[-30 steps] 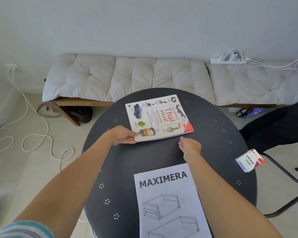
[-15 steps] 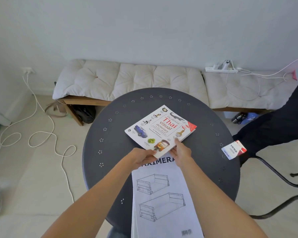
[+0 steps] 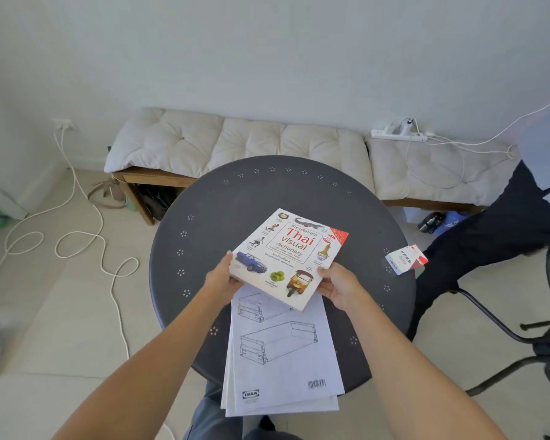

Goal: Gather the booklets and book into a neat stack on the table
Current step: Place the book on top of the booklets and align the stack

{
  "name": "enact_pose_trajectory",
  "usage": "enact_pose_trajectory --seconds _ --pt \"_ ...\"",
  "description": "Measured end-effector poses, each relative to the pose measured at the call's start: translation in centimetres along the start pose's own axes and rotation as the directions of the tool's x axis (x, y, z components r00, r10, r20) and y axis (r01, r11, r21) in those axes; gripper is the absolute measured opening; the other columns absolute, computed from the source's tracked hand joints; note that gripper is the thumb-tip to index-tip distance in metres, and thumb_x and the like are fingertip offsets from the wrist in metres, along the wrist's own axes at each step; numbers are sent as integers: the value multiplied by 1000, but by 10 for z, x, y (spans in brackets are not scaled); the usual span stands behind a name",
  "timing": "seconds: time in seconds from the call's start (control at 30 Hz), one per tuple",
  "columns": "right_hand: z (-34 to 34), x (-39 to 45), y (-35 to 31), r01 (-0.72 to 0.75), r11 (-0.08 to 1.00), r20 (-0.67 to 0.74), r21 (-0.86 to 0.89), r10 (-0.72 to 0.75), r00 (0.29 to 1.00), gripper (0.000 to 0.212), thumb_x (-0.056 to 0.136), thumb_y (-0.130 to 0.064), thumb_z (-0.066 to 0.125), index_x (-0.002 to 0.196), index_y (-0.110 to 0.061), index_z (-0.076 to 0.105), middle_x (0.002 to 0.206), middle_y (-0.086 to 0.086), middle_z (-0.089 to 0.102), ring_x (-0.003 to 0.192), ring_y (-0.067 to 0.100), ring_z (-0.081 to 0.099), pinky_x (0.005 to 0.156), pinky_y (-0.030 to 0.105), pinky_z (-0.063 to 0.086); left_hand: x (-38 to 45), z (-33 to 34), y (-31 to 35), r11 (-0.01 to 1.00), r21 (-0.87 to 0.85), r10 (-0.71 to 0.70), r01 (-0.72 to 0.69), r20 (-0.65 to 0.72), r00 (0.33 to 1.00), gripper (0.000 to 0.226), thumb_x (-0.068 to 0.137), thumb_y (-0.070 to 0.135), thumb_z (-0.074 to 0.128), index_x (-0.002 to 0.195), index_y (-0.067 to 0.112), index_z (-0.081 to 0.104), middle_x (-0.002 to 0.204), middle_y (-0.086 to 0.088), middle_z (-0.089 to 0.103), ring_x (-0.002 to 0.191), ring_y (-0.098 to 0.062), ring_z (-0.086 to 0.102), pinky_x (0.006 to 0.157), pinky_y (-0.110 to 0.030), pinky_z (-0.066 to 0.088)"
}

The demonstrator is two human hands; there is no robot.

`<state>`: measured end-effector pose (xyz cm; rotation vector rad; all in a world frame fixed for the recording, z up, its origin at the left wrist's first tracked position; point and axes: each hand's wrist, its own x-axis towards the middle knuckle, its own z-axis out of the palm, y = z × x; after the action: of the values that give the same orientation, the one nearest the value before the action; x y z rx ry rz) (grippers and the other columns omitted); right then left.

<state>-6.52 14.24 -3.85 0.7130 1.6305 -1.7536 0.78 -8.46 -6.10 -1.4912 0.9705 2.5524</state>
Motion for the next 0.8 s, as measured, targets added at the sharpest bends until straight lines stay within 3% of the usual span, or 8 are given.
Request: enact_pose_trajectory --seconds 0.13,0.23,0.33,0.43,0.53,0.7,0.8 --pt "-31 -14 8 -37 991 71 -125 46 996 27 95 -3 54 119 -14 59 101 3 75 86 20 73 55 31 58 -5 -27 3 922 386 -57 -19 182 982 51 93 49 46 120 9 61 118 -17 66 105 -33 63 82 -41 53" --pt "-50 -21 14 -37 969 153 -245 77 985 29 94 -6 56 120 -18 59 100 2 77 87 19 75 58 30 58 -13 -37 -6 802 592 -55 -76 200 978 42 89 47 55 109 12 66 108 -12 73 98 -30 69 79 -40 57" --pt "-62 -25 19 -34 922 219 -385 127 967 29 94 -7 57 120 -20 59 101 2 77 88 20 76 65 33 59 -25 -45 -21 649 748 -59 -135 227 972 30 85 38 65 98 12 68 93 -1 78 81 -17 75 65 -34 61" --pt "-65 -27 28 -3 857 200 -515 124 972 28 94 -8 58 119 -19 60 102 4 77 90 22 75 68 37 61 -35 -60 -37 544 826 -59 -146 212 975 19 82 28 71 92 12 68 85 3 78 74 -14 76 57 -30 61" --pt "-63 -28 45 15 798 129 -603 79 989 21 93 -9 59 112 -17 63 100 3 76 88 20 74 73 40 61 -40 -71 -53 500 855 -36 -137 178 983 16 83 26 70 88 11 67 96 -1 76 71 -14 75 56 -29 61" --pt "-60 -28 75 39 719 49 -694 -7 999 6 91 -13 62 95 -17 65 108 4 74 81 15 71 55 29 57 -43 -72 -72 324 938 102 -124 96 990 19 83 31 69 81 14 61 102 -3 73 84 -22 74 54 -23 57" --pt "-59 -27 85 86 637 24 -766 -105 994 6 87 -20 67 83 -18 64 109 3 74 78 14 69 57 28 56 -40 -71 -73 224 967 191 -124 82 978 27 79 38 72 70 16 59 102 -3 74 69 -14 71 50 -18 51"
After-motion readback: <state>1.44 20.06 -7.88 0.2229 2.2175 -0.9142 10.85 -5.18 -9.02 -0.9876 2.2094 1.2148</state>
